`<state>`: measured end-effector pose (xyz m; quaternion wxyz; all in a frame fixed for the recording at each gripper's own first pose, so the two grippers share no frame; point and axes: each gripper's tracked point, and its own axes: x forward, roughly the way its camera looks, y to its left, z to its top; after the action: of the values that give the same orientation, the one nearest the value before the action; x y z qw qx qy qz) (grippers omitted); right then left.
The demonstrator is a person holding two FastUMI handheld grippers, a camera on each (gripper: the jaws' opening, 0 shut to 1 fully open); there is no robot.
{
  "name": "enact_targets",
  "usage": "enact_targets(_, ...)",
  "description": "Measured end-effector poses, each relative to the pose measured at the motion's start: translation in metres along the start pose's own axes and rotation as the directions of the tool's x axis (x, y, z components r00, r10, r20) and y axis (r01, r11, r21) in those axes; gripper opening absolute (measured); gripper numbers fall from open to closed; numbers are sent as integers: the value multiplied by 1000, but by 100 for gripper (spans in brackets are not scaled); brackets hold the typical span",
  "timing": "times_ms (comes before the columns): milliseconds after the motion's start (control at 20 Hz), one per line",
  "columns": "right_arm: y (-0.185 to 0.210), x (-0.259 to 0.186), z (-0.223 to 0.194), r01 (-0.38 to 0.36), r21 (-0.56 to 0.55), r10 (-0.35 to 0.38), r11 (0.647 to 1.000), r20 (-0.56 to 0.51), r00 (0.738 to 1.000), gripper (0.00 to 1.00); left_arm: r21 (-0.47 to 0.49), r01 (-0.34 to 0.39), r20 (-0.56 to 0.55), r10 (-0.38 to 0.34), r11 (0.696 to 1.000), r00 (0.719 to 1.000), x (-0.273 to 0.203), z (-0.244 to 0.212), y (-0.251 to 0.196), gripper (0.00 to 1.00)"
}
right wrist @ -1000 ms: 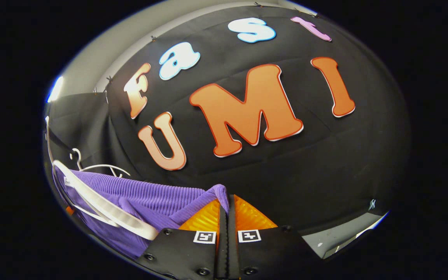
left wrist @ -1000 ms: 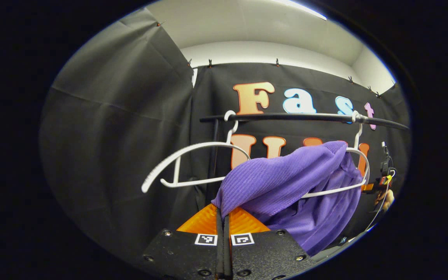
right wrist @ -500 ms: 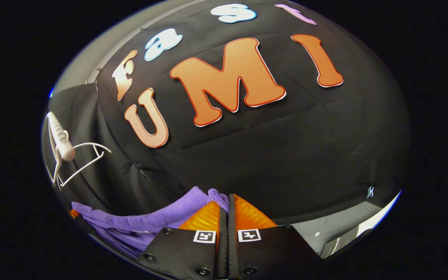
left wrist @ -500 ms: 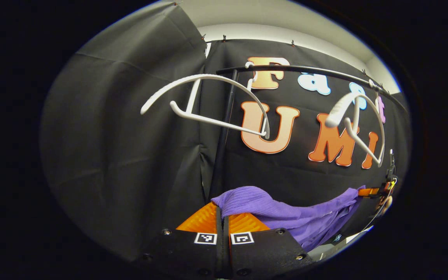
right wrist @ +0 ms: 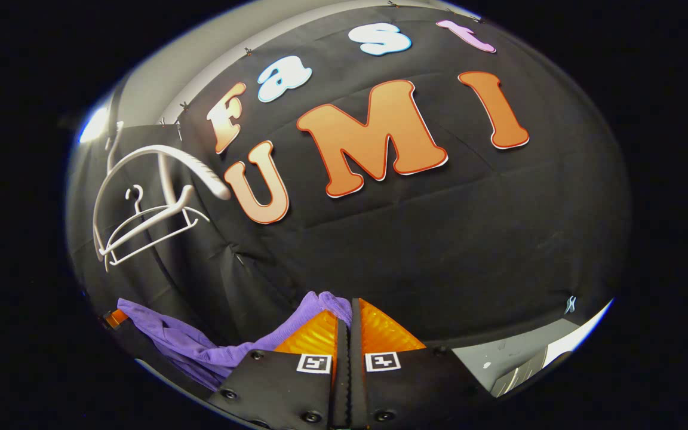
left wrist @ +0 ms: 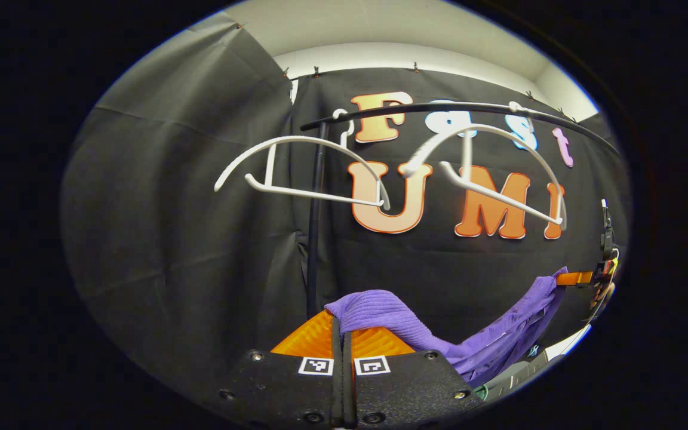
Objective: Grasp the clothes on the hanger with both hands and then place them into the laundry hamper below.
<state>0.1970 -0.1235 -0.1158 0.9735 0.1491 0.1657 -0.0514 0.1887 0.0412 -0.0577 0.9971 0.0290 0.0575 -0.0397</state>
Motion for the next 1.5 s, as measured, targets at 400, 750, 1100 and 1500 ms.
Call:
enact_targets(400, 30, -70, -35, -28, -89, 30, 996, 25, 999, 7, 17, 184, -18, -184, 983, 983, -38, -17, -123, 0)
enact_targets(750, 28, -101, -78, -30, -112, 35, 993, 42, 999, 7, -30, 285, -88, -287, 958, 954, -36, -77, -210, 0)
enact_targets(1100, 19, -120, -117, -2, -150, 13, 989, 69, 998, 7, -28, 306, -162, -306, 952, 938, -28, -137, -264, 0)
enact_targets(1500, -17, -125, -162, 61, -112, -54, 992, 65, 996, 7, -10, 306, -203, -301, 952, 932, -31, -192, -284, 0)
